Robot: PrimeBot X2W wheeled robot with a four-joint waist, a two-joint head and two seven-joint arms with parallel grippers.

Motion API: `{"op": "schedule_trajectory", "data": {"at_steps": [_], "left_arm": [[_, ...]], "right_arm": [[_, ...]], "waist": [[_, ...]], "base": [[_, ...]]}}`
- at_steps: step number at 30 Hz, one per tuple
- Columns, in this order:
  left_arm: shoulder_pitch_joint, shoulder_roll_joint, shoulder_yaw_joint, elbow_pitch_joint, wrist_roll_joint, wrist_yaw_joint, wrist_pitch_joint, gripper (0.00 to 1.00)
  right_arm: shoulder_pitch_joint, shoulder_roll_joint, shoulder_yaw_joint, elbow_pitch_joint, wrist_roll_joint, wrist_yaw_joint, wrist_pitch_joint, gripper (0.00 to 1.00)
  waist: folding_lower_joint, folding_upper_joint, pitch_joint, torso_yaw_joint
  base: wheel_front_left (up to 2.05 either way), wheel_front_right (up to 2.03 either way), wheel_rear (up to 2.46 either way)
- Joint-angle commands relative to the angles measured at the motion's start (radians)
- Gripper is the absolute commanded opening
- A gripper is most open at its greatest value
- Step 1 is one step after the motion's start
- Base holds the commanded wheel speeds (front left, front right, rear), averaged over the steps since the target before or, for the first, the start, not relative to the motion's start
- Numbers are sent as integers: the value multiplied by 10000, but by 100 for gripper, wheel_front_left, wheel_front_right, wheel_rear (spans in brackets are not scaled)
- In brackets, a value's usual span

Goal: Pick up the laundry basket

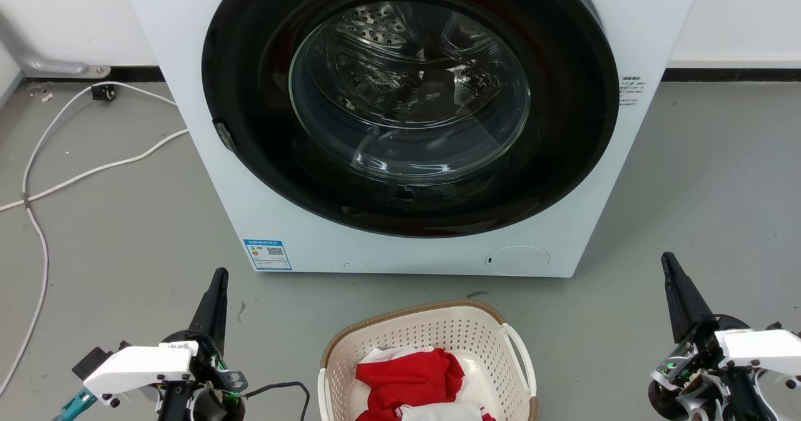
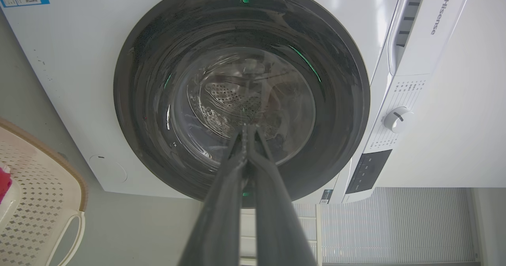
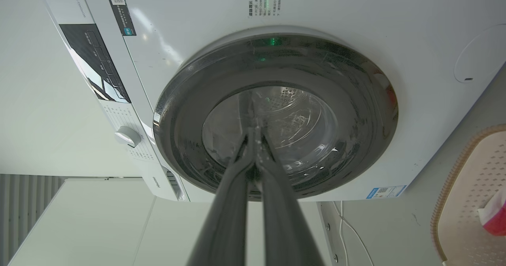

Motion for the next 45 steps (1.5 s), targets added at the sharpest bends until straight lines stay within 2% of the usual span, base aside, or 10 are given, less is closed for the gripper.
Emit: {"op": "schedule_trajectory", "data": {"at_steps": [1, 20, 21, 30, 45], "left_arm": [[-113, 38, 31, -10, 3, -19, 63, 0], [0, -2, -2, 6, -1, 2, -8, 0], [41, -17, -10, 63, 0, 2, -28, 100], [356, -66, -207, 102, 330, 4, -396, 100], [395, -48, -331, -488, 3025, 126, -1134, 100]], "right_arm": [[-131, 4, 2, -6, 48, 21, 8, 0], [3, 2, 0, 7, -5, 0, -8, 0], [49, 2, 5, 70, -12, -2, -15, 100], [430, 12, 115, 175, -428, -4, -381, 100], [659, 9, 384, -744, -3851, -3, -1124, 100]], "waist": [[0, 0, 0, 0], [0, 0, 1, 0], [0, 0, 0, 0], [0, 0, 11, -3], [0, 0, 44, -14]], "base": [[0, 0, 0], [0, 0, 0], [0, 0, 0], [0, 0, 0], [0, 0, 0]]}}
